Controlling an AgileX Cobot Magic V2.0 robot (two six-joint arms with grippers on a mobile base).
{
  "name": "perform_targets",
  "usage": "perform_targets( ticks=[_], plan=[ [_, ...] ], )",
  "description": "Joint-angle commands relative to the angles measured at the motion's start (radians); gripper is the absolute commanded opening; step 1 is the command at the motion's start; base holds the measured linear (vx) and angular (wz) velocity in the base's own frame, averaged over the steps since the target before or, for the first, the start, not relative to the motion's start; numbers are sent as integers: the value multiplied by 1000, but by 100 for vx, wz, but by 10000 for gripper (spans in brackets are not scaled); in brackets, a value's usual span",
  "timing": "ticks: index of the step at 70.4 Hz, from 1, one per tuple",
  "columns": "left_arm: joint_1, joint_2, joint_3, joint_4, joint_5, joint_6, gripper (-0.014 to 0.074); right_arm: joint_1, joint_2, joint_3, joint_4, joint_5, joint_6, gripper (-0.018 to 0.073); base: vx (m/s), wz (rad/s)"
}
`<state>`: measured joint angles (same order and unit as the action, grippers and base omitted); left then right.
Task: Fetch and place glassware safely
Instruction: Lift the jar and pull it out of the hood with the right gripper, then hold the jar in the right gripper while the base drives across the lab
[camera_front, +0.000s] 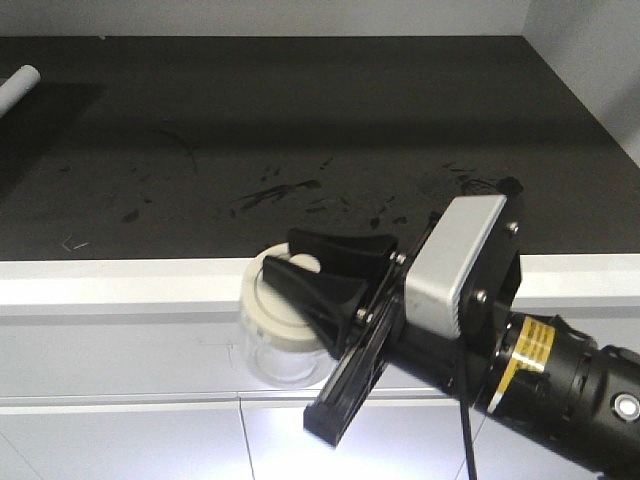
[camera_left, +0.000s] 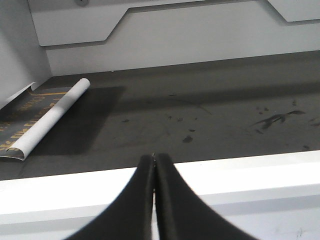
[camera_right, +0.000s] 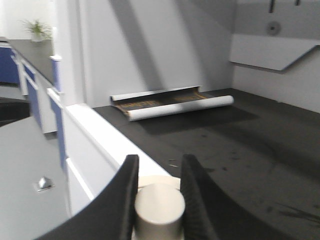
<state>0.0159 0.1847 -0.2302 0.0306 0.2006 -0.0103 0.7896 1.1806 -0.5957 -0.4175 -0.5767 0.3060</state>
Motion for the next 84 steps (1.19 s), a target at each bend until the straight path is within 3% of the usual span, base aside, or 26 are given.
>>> perform_targets(
  ticks=[1,84],
  plan=[
    [-4,10,-26,-7,-69,-10,-7,29,-28,-32,14,-92,-1,-3,0,0],
    [-4,10,-26,-7,-69,-10,-7,44,-28,-32,13,-100,-1,-3,0,0]
  ],
)
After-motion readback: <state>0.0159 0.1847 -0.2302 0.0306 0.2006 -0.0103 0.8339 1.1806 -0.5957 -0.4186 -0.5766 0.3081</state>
